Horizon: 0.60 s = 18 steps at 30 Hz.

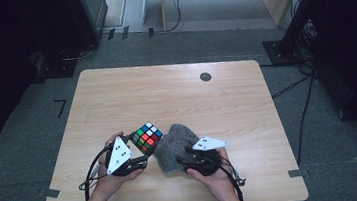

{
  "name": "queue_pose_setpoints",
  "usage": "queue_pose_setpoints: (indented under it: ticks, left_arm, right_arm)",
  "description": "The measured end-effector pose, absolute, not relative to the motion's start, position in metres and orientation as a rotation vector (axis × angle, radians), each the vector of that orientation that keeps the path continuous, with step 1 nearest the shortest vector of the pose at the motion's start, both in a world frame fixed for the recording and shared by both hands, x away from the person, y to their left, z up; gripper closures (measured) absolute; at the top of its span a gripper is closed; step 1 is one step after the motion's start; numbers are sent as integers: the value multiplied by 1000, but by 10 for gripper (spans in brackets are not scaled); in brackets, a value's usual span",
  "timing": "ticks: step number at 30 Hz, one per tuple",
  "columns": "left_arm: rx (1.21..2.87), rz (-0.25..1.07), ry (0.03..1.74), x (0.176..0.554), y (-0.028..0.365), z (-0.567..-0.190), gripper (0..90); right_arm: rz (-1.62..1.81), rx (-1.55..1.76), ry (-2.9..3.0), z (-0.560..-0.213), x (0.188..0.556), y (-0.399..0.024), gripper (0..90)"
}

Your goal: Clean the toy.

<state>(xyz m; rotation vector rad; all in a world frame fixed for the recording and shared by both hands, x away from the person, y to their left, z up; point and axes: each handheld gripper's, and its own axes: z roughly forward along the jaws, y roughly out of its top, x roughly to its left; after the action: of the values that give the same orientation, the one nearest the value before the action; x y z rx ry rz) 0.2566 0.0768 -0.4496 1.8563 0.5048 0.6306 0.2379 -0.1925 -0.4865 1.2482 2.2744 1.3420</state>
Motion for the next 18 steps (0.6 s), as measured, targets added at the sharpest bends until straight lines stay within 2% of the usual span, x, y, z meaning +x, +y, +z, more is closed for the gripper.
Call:
queue_pose_setpoints:
  ticks: [3, 6, 12, 15, 18]
  left_arm:
    - [1868, 583, 510, 257, 75, -450, 338]
    - [1866, 552, 511, 257, 75, -449, 338]
    - [1862, 534, 514, 258, 76, -447, 338]
    - [1866, 526, 514, 259, 74, -448, 338]
    - [1876, 510, 519, 259, 73, -449, 338]
  right_arm:
    - [1248, 1232, 2319, -495, 242, -196, 647]
    - [1171, 1302, 2292, -499, 248, -211, 641]
    - [1136, 1436, 2088, -488, 250, -249, 527]
    - [1262, 1378, 2011, -476, 244, -251, 462]
    - [1358, 1329, 2058, -473, 243, -239, 347]
